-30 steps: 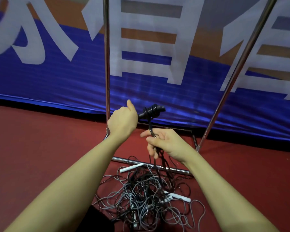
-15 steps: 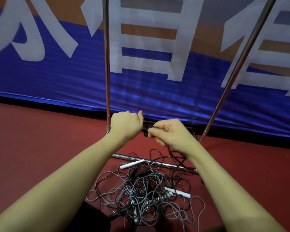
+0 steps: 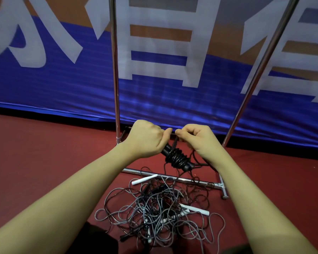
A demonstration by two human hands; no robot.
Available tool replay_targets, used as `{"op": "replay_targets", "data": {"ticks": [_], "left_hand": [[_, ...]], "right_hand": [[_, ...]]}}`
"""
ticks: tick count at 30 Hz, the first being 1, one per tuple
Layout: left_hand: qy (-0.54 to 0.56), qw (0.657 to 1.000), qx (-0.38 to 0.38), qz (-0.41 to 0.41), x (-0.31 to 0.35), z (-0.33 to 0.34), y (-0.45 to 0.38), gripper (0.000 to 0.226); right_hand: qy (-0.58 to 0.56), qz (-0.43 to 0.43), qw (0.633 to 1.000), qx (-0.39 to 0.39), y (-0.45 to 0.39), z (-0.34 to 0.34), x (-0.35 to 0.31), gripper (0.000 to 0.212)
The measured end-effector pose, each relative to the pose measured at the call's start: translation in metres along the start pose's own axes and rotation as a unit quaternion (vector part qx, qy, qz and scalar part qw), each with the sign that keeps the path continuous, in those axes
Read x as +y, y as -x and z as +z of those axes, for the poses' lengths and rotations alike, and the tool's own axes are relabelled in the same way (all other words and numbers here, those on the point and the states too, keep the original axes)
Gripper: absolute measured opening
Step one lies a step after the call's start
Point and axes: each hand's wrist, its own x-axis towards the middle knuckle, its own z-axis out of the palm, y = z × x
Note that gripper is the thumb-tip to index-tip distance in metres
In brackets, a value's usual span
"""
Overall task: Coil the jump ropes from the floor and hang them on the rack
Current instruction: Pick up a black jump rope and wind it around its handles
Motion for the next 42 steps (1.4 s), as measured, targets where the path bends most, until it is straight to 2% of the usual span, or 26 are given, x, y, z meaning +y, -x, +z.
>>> {"op": "replay_targets", "data": {"ticks": [4,7,8,11,12,13,15,19,22,26,29,31,37,42], "left_hand": [[0.090,0.995,0.029,-0.011,0.008,-0.010,-0.005,0.048],[0.168,0.981,-0.004,-0.094,0.019,-0.018,-0.012,0.050],[0.225,0.963,-0.014,-0.147,0.022,-0.023,-0.016,0.048],[0.390,0.858,0.023,-0.332,0.025,-0.028,-0.028,0.038],[0.396,0.837,0.034,-0.377,0.023,-0.027,-0.031,0.037],[0.381,0.829,0.036,-0.407,0.021,-0.025,-0.034,0.036],[0.315,0.835,0.017,-0.450,0.012,-0.018,-0.035,0.034],[0.243,0.834,-0.025,-0.495,-0.004,-0.007,-0.031,0.002],[0.193,0.835,-0.054,-0.512,-0.007,-0.005,-0.029,0.022],[0.168,0.818,-0.096,-0.542,-0.010,0.005,-0.025,0.021],[0.170,0.787,-0.092,-0.586,-0.010,0.009,-0.023,0.048],[0.133,0.800,-0.105,-0.575,-0.007,0.006,-0.020,0.054],[-0.034,0.883,-0.137,-0.448,-0.009,0.014,-0.006,0.055],[-0.099,0.910,-0.177,-0.363,-0.005,0.016,-0.002,0.054]], "right_hand": [[-0.054,-0.002,0.999,0.008,0.000,-0.006,-0.001,0.028],[-0.101,-0.017,0.995,0.017,0.000,-0.008,-0.004,0.032],[-0.109,-0.025,0.994,0.018,-0.001,-0.008,-0.004,0.033],[-0.127,-0.021,0.991,0.021,-0.002,-0.005,-0.002,0.032],[-0.123,-0.015,0.992,0.016,-0.003,-0.003,-0.002,0.036],[-0.124,-0.011,0.992,0.004,-0.003,0.000,-0.001,0.038],[-0.139,0.001,0.990,-0.027,-0.002,0.006,0.001,0.038],[-0.111,0.009,0.989,-0.093,0.002,0.015,0.001,0.032],[-0.079,0.011,0.988,-0.135,0.006,0.024,-0.006,0.030],[-0.060,0.004,0.986,-0.154,0.011,0.033,-0.013,0.030],[-0.033,0.007,0.985,-0.172,0.012,0.037,-0.014,0.029],[-0.014,0.015,0.982,-0.186,0.013,0.039,-0.013,0.027],[0.068,-0.018,0.976,-0.208,0.017,0.042,-0.011,0.018],[0.131,-0.049,0.974,-0.176,0.013,0.032,-0.013,0.024]]}}
